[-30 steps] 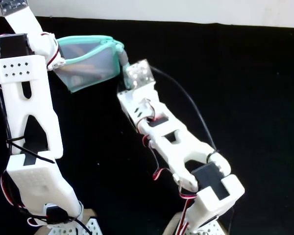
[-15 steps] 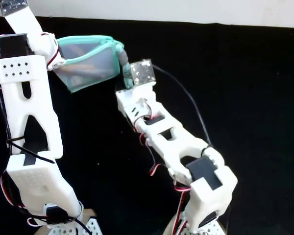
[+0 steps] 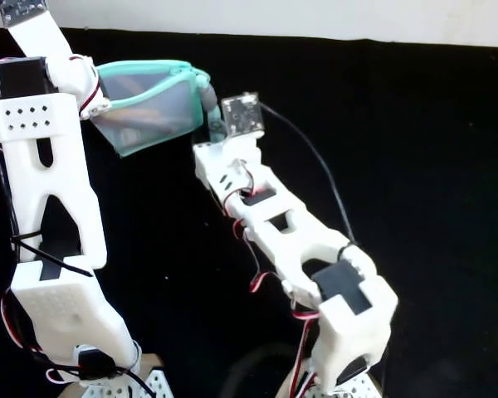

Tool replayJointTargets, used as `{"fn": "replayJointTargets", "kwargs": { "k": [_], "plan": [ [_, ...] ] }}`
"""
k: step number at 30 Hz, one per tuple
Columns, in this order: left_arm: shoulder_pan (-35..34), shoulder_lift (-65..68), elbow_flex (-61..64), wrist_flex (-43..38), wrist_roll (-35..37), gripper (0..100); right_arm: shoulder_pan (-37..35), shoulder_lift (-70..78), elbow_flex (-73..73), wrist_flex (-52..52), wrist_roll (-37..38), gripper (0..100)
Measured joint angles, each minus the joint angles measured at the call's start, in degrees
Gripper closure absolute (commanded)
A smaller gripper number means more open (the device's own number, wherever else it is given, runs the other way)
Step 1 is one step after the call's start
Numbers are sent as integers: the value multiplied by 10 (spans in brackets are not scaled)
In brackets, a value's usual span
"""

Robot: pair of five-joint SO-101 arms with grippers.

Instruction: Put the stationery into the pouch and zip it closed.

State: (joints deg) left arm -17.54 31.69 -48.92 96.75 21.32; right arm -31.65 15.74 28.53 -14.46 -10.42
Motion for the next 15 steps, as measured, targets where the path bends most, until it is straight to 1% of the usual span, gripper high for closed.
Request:
{"fn": "replayJointTargets", "kwargs": {
  "k": [4,15],
  "plan": [
    [0,0,0,0,0,993,0,10,0,0,0,991],
    [0,0,0,0,-1,993,29,10,0,0,0,994]
  ]
}}
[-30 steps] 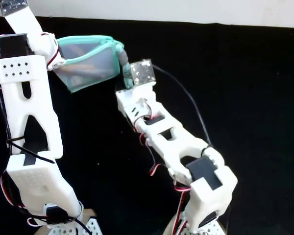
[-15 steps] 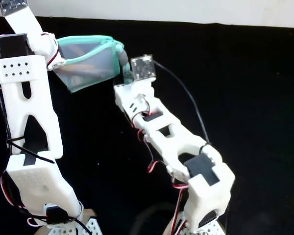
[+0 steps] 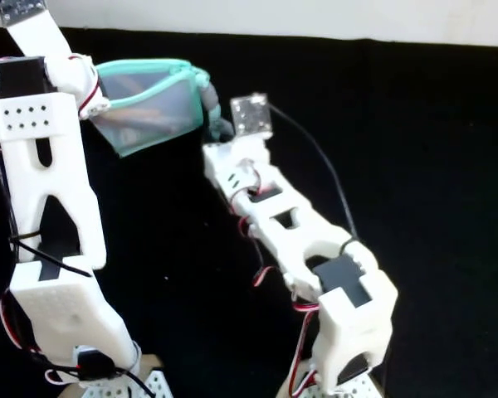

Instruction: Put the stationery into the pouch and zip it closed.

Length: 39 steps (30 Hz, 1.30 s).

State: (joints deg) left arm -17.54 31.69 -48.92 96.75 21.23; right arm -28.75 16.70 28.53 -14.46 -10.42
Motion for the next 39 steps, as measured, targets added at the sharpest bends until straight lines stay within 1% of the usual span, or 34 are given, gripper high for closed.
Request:
{"fn": "replayJointTargets", "kwargs": {
  "k": [3,6,14,21,23,26,29,36,39],
  "plan": [
    [0,0,0,0,0,993,9,-4,4,0,0,994],
    [0,0,0,0,-2,993,15,-42,43,0,0,994],
    [0,0,0,0,-2,993,26,-191,206,0,0,994],
    [0,0,-2,0,-2,993,30,-341,306,2,0,994],
    [0,0,-2,0,-2,993,30,-390,324,17,0,994],
    [0,0,-2,0,-2,993,34,-459,324,84,0,994],
    [0,0,-2,0,-2,993,36,-505,302,191,0,994],
    [0,0,-2,0,-2,993,37,-549,146,476,-4,994],
    [0,0,-2,0,-2,993,37,-550,71,576,-4,994]
  ]
}}
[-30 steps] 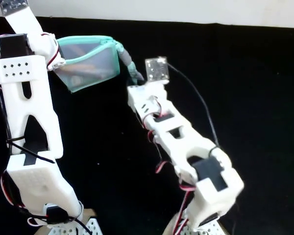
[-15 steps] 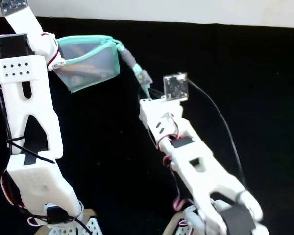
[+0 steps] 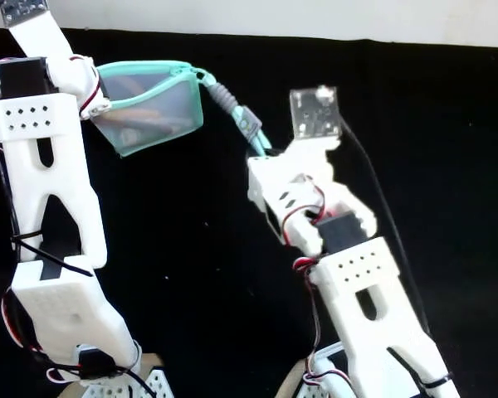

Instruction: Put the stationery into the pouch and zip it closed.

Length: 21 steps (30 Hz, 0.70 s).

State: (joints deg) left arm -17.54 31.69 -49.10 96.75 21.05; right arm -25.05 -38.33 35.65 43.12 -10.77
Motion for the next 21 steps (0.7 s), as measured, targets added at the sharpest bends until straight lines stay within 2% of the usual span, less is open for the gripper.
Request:
{"fn": "replayJointTargets", "kwargs": {
  "k": [5,11,21],
  "plan": [
    [0,0,0,0,0,993,0,0,-111,107,-4,994],
    [0,0,0,0,0,993,0,0,-287,191,-72,994],
    [11,0,-4,0,-3,993,-1,55,-521,217,-79,994]
  ]
}}
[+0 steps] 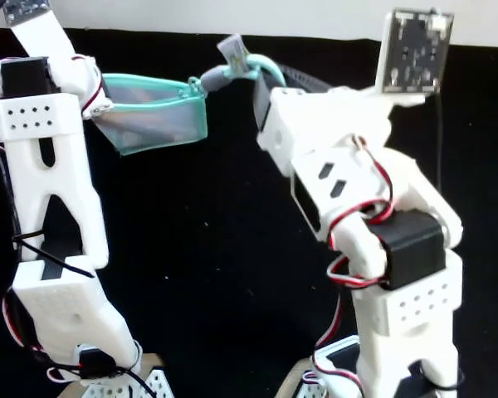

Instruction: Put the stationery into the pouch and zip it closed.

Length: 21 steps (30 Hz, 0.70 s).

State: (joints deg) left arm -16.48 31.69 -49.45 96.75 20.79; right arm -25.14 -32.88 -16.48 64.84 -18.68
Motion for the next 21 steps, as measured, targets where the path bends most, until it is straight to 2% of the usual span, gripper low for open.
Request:
{"fn": "replayJointTargets", "kwargs": {
  "k": [10,15,21],
  "plan": [
    [77,22,-84,0,-1,990,-22,49,-120,11,0,994],
    [104,25,-113,0,-51,987,-55,60,-139,43,0,994],
    [104,28,-164,11,-91,833,-58,62,-141,45,0,994]
  ]
}}
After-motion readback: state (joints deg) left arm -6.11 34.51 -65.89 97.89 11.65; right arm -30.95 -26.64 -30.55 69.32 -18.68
